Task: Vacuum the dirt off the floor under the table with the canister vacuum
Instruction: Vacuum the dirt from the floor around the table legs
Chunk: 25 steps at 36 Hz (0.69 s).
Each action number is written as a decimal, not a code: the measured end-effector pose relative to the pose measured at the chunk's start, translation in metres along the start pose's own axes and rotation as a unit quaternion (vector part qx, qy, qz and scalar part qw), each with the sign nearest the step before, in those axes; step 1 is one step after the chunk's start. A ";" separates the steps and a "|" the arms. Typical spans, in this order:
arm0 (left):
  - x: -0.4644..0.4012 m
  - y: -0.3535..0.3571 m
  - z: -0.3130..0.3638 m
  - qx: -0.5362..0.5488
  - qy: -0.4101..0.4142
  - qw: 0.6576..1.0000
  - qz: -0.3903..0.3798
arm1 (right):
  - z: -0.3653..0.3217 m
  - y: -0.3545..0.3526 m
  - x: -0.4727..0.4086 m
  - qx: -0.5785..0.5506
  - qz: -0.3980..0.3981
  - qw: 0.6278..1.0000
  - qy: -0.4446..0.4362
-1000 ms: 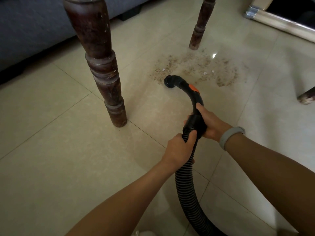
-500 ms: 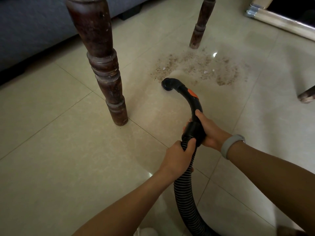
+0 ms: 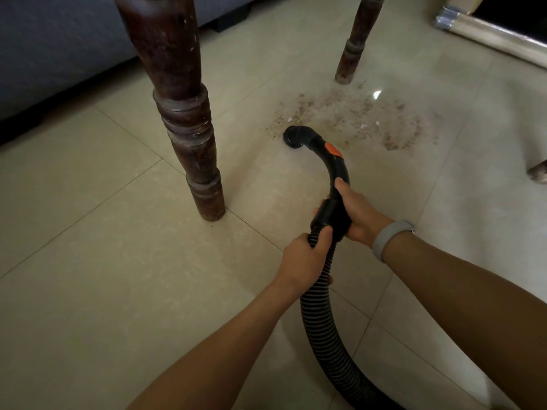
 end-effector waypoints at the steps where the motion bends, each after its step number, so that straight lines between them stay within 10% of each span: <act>1: -0.002 -0.001 0.001 -0.002 -0.001 1.000 -0.001 | -0.002 0.001 -0.001 0.000 0.002 1.000 -0.001; 25: -0.061 -0.032 0.039 0.004 -0.001 0.999 -0.043 | -0.047 0.014 -0.042 0.001 0.071 0.997 -0.018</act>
Point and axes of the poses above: each hand's wrist, its own x-axis away from the middle knuckle, its own y-axis out of the palm, z = x × y, the point moved 1 cm from there along -x, towards the middle knuckle, and after that the axes turned 2 degrees about x, right-handed, at the moved point
